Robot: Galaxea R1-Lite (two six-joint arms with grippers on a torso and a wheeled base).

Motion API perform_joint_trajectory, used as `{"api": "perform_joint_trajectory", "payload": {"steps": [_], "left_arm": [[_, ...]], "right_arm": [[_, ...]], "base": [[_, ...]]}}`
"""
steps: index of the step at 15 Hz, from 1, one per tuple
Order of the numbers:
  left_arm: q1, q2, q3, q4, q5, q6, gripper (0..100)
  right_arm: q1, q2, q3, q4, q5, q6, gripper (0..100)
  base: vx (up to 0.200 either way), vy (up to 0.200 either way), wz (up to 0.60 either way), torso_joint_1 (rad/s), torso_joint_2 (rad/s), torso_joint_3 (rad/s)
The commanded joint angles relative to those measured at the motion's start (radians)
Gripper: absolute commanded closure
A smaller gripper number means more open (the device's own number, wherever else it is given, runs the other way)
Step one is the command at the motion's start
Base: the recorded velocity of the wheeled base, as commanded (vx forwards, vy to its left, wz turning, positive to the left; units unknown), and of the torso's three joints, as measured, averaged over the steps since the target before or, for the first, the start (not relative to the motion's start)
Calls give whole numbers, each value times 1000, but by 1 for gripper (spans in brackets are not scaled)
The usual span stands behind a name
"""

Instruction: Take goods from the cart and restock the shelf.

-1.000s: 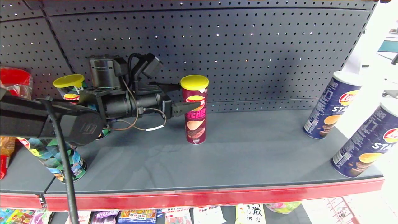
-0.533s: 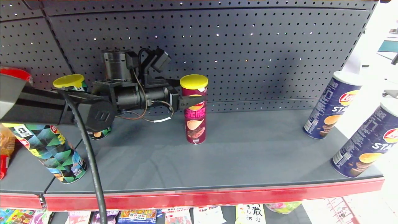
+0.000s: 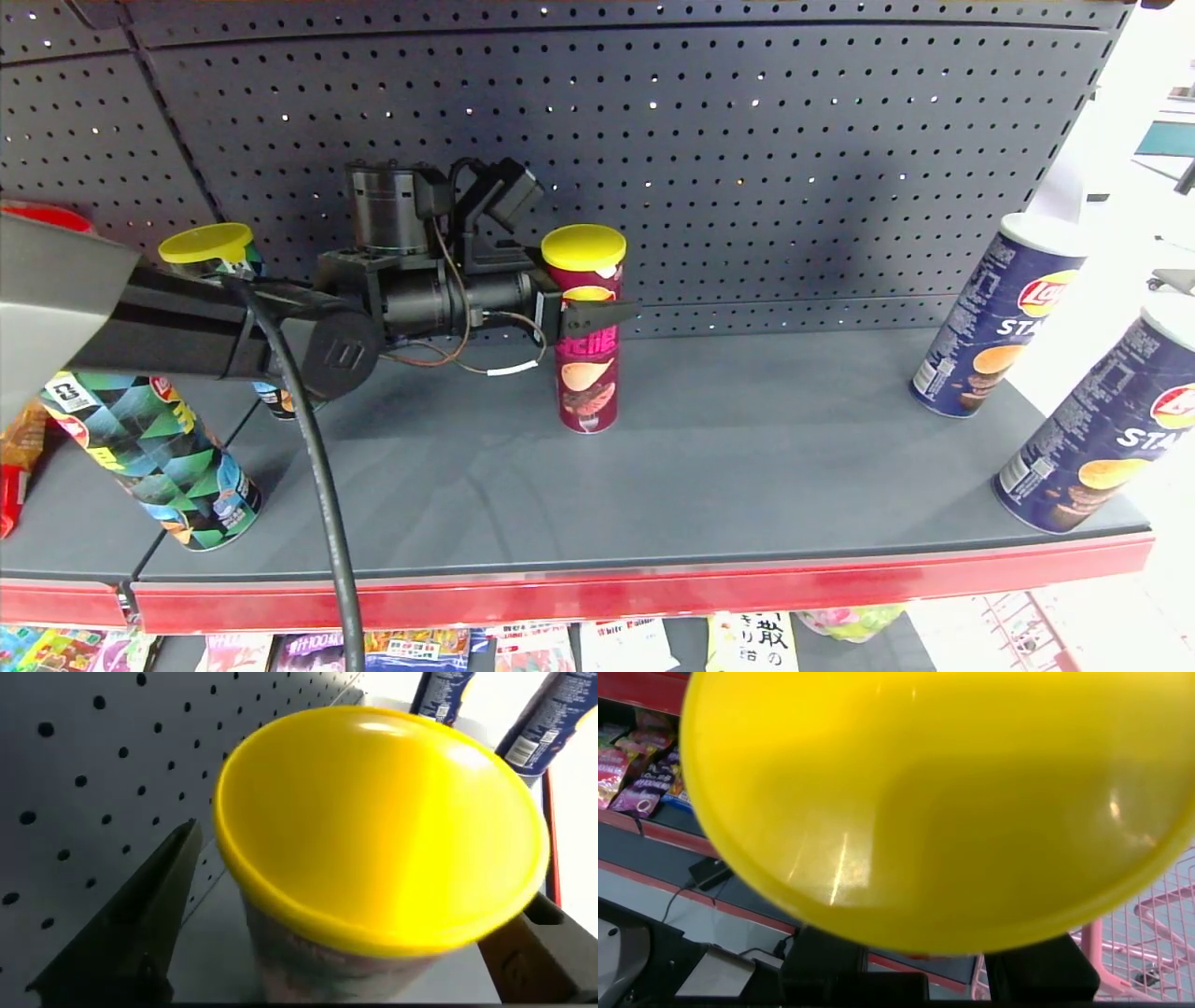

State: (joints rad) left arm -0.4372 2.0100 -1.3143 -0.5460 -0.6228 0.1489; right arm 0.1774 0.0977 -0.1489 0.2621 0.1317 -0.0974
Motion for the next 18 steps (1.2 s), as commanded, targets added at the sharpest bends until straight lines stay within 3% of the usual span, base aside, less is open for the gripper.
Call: {"api": "perform_joint_trajectory", "payload": {"steps": [1, 3, 4, 12, 15, 18], "left_arm": [[-1, 10, -14, 0, 0, 0, 0], [-9, 23, -34, 0, 0, 0, 0], [-11, 29, -39, 0, 0, 0, 100], [-15, 13, -22, -2, -5, 0, 100], [-14, -102, 107, 0, -74, -3, 100], [-32, -192, 184, -3, -71, -28, 100]], "right_arm": [[0, 2, 0, 0, 0, -1, 100], [0, 2, 0, 0, 0, -1, 100], [0, 2, 0, 0, 0, -1, 100], [0, 1, 0, 2, -1, 10, 100], [0, 2, 0, 0, -1, 8, 100], [0, 2, 0, 0, -1, 8, 100]], "base": [[0, 0, 0, 0, 0, 0], [0, 0, 0, 0, 0, 0], [0, 0, 0, 0, 0, 0], [0, 0, 0, 0, 0, 0], [0, 0, 0, 0, 0, 0], [0, 0, 0, 0, 0, 0]]}}
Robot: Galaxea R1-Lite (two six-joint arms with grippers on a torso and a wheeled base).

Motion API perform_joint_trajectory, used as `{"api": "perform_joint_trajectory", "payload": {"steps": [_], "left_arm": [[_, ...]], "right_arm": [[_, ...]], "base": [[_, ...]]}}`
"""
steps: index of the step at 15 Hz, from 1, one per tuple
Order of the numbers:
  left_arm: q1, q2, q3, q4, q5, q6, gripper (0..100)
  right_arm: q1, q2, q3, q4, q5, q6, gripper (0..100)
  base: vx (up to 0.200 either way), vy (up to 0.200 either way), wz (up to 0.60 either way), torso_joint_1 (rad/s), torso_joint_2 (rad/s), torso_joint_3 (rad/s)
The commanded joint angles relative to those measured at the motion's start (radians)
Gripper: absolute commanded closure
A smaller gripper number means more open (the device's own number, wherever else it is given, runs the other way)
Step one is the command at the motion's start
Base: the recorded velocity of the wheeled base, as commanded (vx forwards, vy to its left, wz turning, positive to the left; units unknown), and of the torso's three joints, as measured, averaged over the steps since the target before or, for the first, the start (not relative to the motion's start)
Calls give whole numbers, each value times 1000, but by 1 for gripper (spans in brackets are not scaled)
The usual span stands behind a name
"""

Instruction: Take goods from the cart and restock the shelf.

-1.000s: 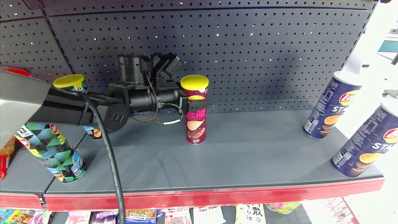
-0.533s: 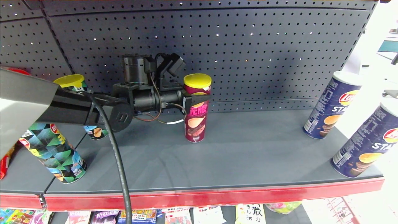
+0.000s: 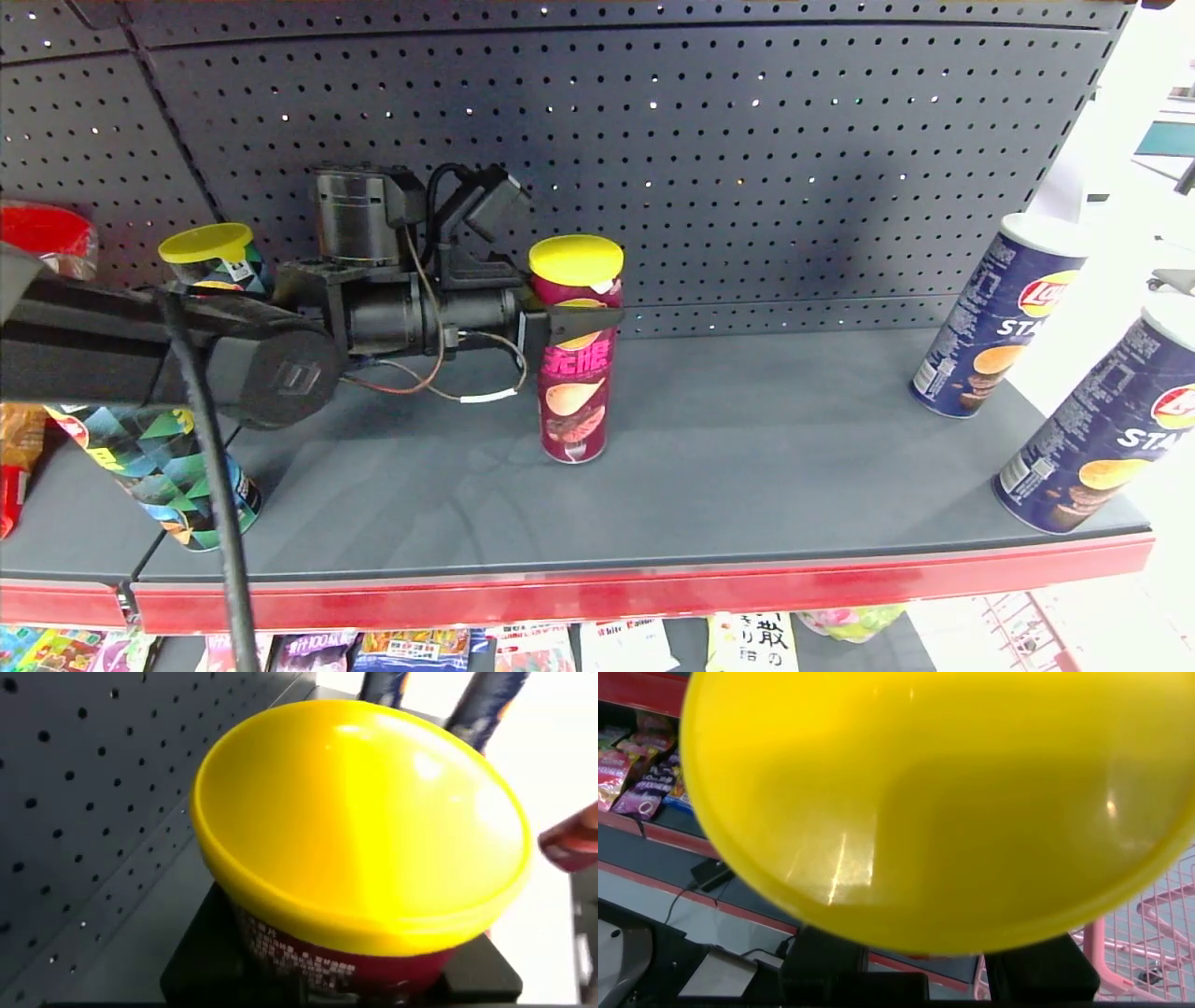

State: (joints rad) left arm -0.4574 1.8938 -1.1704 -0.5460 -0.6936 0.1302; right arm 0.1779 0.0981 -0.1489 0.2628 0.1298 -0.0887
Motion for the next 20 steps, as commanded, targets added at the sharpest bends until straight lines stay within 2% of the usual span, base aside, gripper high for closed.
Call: {"api": "perform_joint_trajectory", "payload": {"steps": [1, 6, 9, 12, 14, 16, 20], "left_arm": [[-24, -96, 63, -8, 3, -20, 100], [-86, -105, 146, -43, -4, -21, 100], [-93, -98, 167, -51, -4, -21, 100], [-93, -96, 222, -115, -4, -24, 100], [-93, -96, 273, -180, -4, -50, 100], [-99, -98, 282, -215, -4, -77, 100], [-99, -101, 299, -221, -4, -69, 100]], "right_arm": [[0, 2, 0, 1, 1, 0, 100], [0, 2, 0, 1, 1, 0, 100], [0, 0, 0, 1, 1, 0, 100], [0, 0, 0, 1, 1, 0, 100], [0, 0, 0, 1, 1, 0, 100], [0, 0, 0, 1, 1, -2, 100], [0, 0, 0, 1, 1, -2, 100]], "base": [[0, 0, 0, 0, 0, 0], [0, 0, 0, 0, 0, 0], [0, 0, 0, 0, 0, 0], [0, 0, 0, 0, 0, 0], [0, 0, 0, 0, 0, 0], [0, 0, 0, 0, 0, 0], [0, 0, 0, 0, 0, 0]]}}
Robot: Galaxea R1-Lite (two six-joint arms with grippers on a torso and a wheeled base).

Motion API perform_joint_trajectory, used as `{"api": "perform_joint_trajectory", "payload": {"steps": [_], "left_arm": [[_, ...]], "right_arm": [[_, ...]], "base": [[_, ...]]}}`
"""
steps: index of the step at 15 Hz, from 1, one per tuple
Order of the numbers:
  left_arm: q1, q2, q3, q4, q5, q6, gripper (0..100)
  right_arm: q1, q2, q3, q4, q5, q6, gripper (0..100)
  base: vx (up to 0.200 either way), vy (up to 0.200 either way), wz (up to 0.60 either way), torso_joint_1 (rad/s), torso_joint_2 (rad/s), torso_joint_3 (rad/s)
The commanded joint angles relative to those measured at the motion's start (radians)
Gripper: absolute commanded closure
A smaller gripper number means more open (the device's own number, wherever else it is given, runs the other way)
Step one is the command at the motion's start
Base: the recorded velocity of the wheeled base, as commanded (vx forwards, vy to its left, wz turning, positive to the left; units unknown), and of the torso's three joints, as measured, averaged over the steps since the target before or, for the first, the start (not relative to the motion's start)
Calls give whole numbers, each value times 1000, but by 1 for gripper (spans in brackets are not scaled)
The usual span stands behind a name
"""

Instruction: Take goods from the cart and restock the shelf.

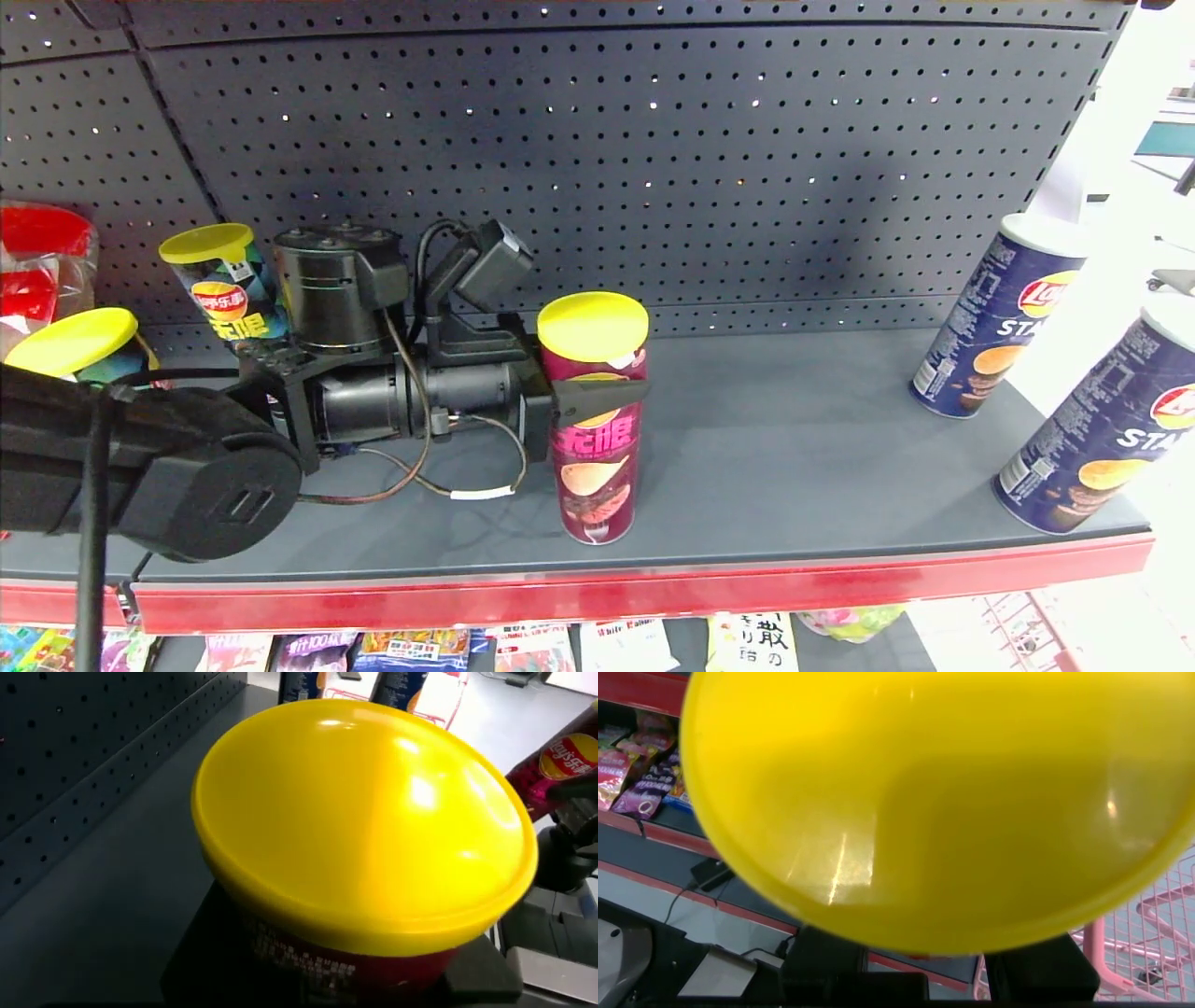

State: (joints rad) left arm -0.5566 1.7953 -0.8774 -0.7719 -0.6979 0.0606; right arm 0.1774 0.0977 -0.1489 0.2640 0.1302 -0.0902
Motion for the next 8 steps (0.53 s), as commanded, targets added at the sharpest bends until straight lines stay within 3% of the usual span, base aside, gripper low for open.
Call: {"api": "perform_joint_trajectory", "payload": {"steps": [1, 8], "left_arm": [[-2, -2, 8, 0, 1, 2, 100], [-14, -37, 57, -10, 9, -10, 100]], "right_arm": [[0, 1, 0, 0, 0, 0, 100], [0, 1, 0, 0, 0, 0, 100]], "base": [[0, 0, 0, 0, 0, 0], [0, 0, 0, 0, 0, 0]]}}
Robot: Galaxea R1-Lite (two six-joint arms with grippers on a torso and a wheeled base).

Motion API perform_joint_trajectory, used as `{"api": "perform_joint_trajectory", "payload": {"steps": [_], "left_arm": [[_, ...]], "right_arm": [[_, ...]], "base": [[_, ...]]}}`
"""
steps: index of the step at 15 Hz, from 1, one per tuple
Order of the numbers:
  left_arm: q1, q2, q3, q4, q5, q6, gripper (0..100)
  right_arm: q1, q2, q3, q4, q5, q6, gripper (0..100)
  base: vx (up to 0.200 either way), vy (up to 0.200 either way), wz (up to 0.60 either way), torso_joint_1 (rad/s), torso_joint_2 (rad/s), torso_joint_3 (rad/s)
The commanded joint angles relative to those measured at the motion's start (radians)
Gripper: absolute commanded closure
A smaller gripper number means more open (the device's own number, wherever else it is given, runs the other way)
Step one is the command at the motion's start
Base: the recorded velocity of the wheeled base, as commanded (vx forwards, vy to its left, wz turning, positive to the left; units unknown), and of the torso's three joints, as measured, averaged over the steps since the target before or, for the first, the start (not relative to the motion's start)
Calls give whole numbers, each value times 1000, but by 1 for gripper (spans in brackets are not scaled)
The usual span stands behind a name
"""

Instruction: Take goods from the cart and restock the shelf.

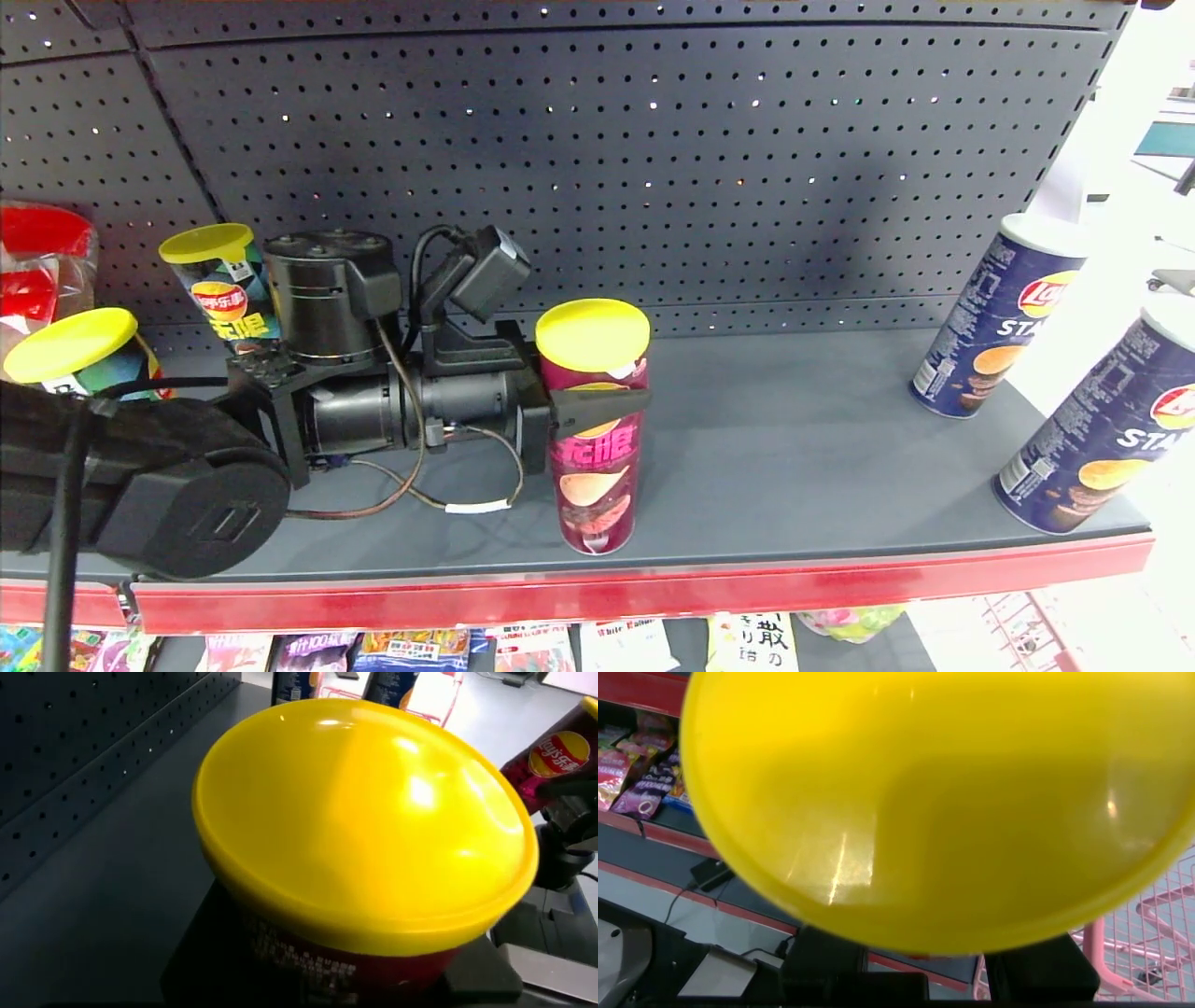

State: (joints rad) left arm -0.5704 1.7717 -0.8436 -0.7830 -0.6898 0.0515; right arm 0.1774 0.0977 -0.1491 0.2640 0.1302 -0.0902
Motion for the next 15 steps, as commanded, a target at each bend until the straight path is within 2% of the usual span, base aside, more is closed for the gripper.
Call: {"api": "perform_joint_trajectory", "payload": {"steps": [1, 15], "left_arm": [[0, -21, 40, 1, 1, -1, 100], [0, -52, 57, 7, 35, -2, 100]], "right_arm": [[0, 2, 0, 0, 0, 0, 100], [0, 2, -1, 0, 0, 0, 100]], "base": [[0, 0, 0, 0, 0, 0], [0, 0, 0, 0, 0, 0]]}}
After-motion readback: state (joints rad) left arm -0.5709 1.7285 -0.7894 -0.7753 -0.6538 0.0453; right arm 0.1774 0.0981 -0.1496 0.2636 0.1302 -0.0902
